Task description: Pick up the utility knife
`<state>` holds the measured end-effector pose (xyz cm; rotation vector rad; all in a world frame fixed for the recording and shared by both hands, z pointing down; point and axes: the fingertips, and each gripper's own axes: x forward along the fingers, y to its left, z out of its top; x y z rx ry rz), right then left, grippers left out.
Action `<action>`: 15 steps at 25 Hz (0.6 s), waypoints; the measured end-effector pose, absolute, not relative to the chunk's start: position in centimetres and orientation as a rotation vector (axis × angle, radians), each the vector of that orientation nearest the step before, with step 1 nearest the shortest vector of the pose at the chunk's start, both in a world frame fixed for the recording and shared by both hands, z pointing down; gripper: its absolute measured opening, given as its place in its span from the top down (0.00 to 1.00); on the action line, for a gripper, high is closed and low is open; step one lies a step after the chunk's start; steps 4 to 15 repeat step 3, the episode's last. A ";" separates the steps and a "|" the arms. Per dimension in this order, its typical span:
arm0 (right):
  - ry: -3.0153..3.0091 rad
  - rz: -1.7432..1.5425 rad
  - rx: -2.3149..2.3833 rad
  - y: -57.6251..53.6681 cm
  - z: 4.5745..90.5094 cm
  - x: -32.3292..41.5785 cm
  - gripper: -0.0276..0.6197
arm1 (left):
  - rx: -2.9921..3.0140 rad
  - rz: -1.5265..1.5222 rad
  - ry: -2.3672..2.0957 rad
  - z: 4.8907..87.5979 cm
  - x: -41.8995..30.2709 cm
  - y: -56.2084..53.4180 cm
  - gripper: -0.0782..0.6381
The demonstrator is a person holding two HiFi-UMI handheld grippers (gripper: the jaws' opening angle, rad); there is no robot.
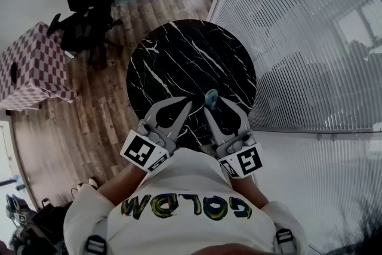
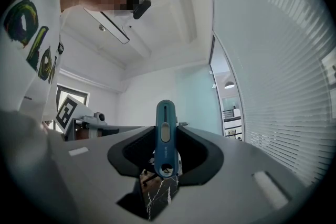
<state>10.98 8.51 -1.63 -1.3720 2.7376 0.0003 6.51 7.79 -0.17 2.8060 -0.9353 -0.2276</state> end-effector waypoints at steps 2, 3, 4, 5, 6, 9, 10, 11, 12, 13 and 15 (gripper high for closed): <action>2.738 -0.004 -1.373 8.4 -1.6 11.0 0.76 | 2.803 -0.225 -0.934 -0.2 6.5 7.7 0.89; 2.739 -0.005 -1.373 8.3 -1.6 11.0 0.76 | 2.801 -0.224 -0.933 -0.2 6.6 7.7 0.89; 2.739 -0.005 -1.373 8.3 -1.6 11.0 0.76 | 2.801 -0.224 -0.933 -0.2 6.6 7.7 0.89; 2.739 -0.005 -1.373 8.3 -1.6 11.0 0.76 | 2.801 -0.224 -0.933 -0.2 6.6 7.7 0.89; 2.739 -0.005 -1.373 8.3 -1.6 11.0 0.76 | 2.801 -0.224 -0.933 -0.2 6.6 7.7 0.89; 2.739 -0.005 -1.373 8.3 -1.6 11.0 0.76 | 2.801 -0.224 -0.933 -0.2 6.6 7.7 0.89; 2.739 -0.005 -1.373 8.3 -1.6 11.0 0.76 | 2.801 -0.224 -0.933 -0.2 6.6 7.7 0.89; 2.739 -0.005 -1.373 8.3 -1.6 11.0 0.76 | 2.801 -0.224 -0.933 -0.2 6.6 7.7 0.89; 2.739 -0.005 -1.373 8.3 -1.6 11.0 0.76 | 2.801 -0.224 -0.933 -0.2 6.6 7.7 0.89; 2.739 -0.005 -1.373 8.3 -1.6 11.0 0.76 | 2.801 -0.224 -0.933 -0.2 6.6 7.7 0.89; 2.739 -0.005 -1.373 8.3 -1.6 11.0 0.76 | 2.801 -0.224 -0.933 -0.2 6.6 7.7 0.89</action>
